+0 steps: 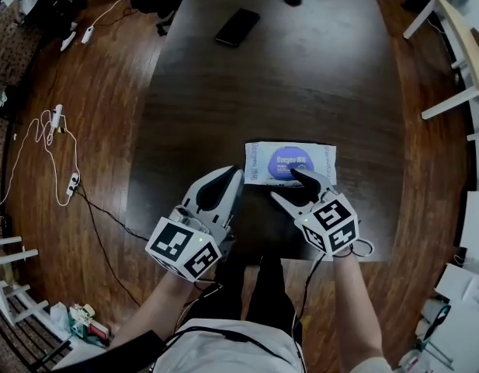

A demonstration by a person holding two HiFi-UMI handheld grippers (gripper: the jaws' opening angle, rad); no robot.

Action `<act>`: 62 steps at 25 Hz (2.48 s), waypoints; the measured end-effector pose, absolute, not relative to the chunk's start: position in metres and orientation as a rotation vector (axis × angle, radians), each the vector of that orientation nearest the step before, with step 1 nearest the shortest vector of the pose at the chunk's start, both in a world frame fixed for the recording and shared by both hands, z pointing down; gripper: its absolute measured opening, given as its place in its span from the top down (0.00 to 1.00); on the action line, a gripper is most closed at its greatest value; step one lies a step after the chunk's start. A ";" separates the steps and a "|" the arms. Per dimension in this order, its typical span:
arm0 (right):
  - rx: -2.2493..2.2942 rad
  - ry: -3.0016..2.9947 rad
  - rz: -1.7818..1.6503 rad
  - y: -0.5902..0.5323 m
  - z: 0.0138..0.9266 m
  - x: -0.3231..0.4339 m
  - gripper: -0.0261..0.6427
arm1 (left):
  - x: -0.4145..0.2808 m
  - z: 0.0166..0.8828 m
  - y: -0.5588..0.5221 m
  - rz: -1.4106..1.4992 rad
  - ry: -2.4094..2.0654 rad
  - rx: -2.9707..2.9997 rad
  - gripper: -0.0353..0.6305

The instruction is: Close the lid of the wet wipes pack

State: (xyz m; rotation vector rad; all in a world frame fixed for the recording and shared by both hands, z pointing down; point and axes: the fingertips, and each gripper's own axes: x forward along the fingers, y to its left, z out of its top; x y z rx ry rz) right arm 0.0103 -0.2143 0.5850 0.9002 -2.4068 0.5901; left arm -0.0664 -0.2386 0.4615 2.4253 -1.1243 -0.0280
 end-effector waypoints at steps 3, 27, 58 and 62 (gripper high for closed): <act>0.978 -2.489 0.578 -0.207 0.547 0.007 0.57 | -0.075 0.443 -0.235 -0.040 -1.121 2.443 0.95; 1.646 -2.759 0.272 -0.027 0.294 0.052 0.93 | -0.073 0.278 -0.087 -0.208 -0.955 2.723 0.95; 1.655 -2.827 0.147 0.285 0.250 0.054 0.95 | -0.099 0.224 0.208 -0.260 -1.085 2.754 0.95; 1.699 -2.819 0.119 0.288 0.237 0.046 0.95 | -0.113 0.221 0.208 -0.283 -1.070 2.768 0.95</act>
